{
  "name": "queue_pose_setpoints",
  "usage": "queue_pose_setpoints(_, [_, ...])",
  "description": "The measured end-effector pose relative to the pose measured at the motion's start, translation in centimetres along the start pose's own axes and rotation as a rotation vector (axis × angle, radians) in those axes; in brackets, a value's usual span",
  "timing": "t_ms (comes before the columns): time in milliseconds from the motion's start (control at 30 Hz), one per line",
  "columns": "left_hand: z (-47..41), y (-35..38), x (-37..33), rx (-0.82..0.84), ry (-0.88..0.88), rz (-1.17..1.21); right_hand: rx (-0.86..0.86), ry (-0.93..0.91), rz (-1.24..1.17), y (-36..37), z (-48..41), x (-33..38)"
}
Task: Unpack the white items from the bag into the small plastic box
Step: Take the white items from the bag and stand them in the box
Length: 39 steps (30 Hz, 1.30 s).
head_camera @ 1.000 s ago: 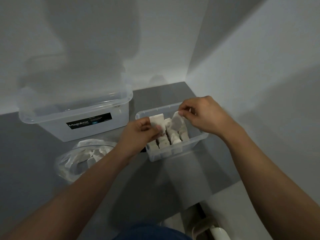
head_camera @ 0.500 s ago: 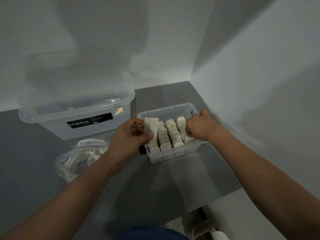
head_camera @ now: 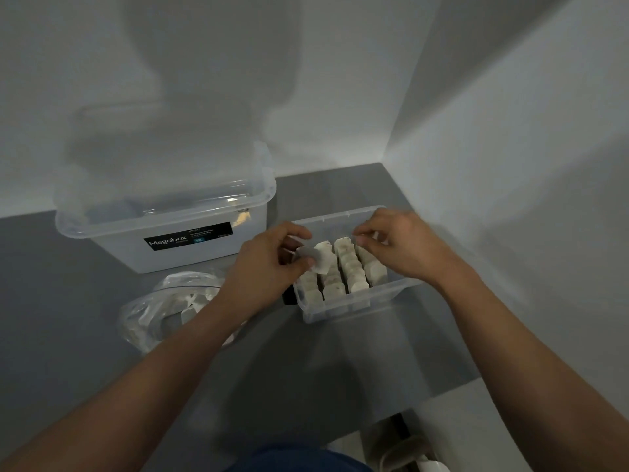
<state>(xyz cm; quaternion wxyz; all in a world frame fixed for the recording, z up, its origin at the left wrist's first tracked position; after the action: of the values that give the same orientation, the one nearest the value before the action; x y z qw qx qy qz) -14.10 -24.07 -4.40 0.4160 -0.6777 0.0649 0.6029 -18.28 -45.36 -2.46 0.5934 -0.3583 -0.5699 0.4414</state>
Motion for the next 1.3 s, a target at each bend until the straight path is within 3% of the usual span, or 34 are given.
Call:
queue_pose_setpoints(100, [-0.6, -0.2, -3.3, 0.036, 0.109, -0.126, 0.009, -0.029, -0.360, -0.5, 2.0, 3.4])
queue_pose_setpoints(200, [-1.1, -0.3, -5.6, 0.086, 0.175, -0.137, -0.002, -0.061, -0.368, 0.3, 2.7, 4.9])
queue_pose_setpoints(433, [-1.3, 1.2, -4.2, 0.159, 0.068, 0.194, -0.320, 0.006, -0.790, 0.8, 4.8, 3.6])
queue_pose_setpoints(667, [-1.4, 2.8, -3.5, 0.162, 0.042, 0.115, -0.240, 0.055, -0.584, -0.1, 6.1, 2.6])
queue_pose_setpoints(900, [-1.8, 3.6, -3.8, 0.185, 0.025, 0.060, -0.072, -0.078, -0.125, -4.1, 5.1, 4.4])
queue_pose_setpoints(1100, [-2.1, 3.7, -3.2, 0.171, 0.022, 0.060, 0.044, -0.114, 0.002, -4.6, 3.8, 5.3])
queue_pose_setpoints(1200, [-2.1, 3.9, -2.9, 0.170, 0.033, 0.071, 0.052, -0.111, 0.060, -4.5, 3.0, 4.9])
queue_pose_setpoints(1300, [-1.7, 3.5, -2.8, 0.132, 0.107, -0.162, -0.030, -0.038, 0.098, -5.0, 2.4, 2.7])
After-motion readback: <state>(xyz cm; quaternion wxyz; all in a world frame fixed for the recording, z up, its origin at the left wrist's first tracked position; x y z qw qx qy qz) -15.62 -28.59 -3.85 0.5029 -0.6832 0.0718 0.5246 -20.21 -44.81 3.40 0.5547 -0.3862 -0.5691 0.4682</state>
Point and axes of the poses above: each hand's wrist, its own z-axis away from the middle knuckle, its own y-axis out of the palm, x = y × z, the point moved 8 cm from there along -z, towards the middle knuckle, and after that the axes turned 12 degrees about x, right-handed, at the moved point
